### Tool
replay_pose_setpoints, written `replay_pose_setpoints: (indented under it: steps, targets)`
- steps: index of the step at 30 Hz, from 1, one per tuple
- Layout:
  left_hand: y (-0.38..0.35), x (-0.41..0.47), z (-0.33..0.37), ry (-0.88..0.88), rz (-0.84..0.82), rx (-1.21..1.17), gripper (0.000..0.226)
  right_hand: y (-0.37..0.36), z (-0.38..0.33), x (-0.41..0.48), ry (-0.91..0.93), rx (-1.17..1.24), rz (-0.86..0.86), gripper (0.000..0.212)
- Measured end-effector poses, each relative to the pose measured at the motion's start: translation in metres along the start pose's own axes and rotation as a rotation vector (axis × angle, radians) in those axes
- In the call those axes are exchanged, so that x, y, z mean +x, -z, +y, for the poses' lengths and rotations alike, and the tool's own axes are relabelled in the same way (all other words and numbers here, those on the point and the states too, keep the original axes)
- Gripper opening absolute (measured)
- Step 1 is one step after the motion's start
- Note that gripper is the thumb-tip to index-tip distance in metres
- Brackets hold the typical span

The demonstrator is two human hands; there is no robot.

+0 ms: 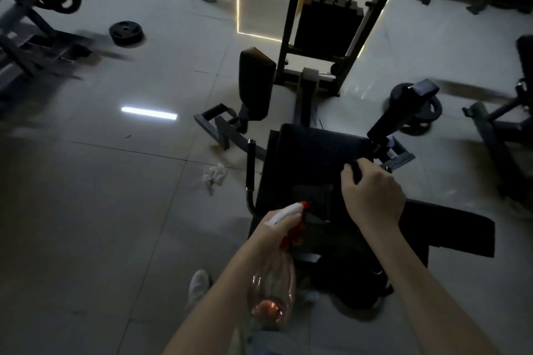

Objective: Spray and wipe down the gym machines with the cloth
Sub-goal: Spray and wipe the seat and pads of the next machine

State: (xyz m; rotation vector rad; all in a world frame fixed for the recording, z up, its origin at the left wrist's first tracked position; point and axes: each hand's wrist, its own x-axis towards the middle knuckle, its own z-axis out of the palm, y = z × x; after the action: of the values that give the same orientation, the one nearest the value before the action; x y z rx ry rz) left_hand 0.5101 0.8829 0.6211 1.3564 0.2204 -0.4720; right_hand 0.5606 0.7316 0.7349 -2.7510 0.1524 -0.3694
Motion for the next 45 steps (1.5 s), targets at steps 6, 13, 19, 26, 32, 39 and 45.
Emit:
replay_pose_setpoints:
  steps: [6,13,19,26,32,39,45]
  targets:
    - [0.01,0.025,-0.001,0.065,-0.08,0.024,0.036,-0.008,0.001,-0.002,-0.015,-0.072,0.04,0.023]
    - [0.031,0.047,0.001,0.141,-0.082,0.036,0.018,-0.01,-0.009,-0.009,-0.063,-0.131,0.091,0.017]
    - [0.05,0.064,-0.003,0.212,-0.139,0.138,0.017,-0.018,-0.033,-0.025,0.165,-0.422,0.039,0.01]
    - [0.076,0.084,-0.006,0.261,-0.167,0.164,0.031,-0.038,-0.047,-0.027,0.33,-0.874,-0.102,0.028]
    - [0.085,0.098,-0.011,0.294,-0.147,0.177,0.025,-0.113,-0.042,-0.032,0.275,-1.275,-0.473,0.036]
    - [0.104,0.105,-0.009,0.308,-0.114,0.176,0.021,-0.154,-0.054,-0.003,0.146,-1.173,-0.666,0.054]
    - [0.112,0.104,-0.009,0.321,-0.128,0.248,0.016,-0.128,-0.051,-0.011,0.189,-1.187,-0.708,0.069]
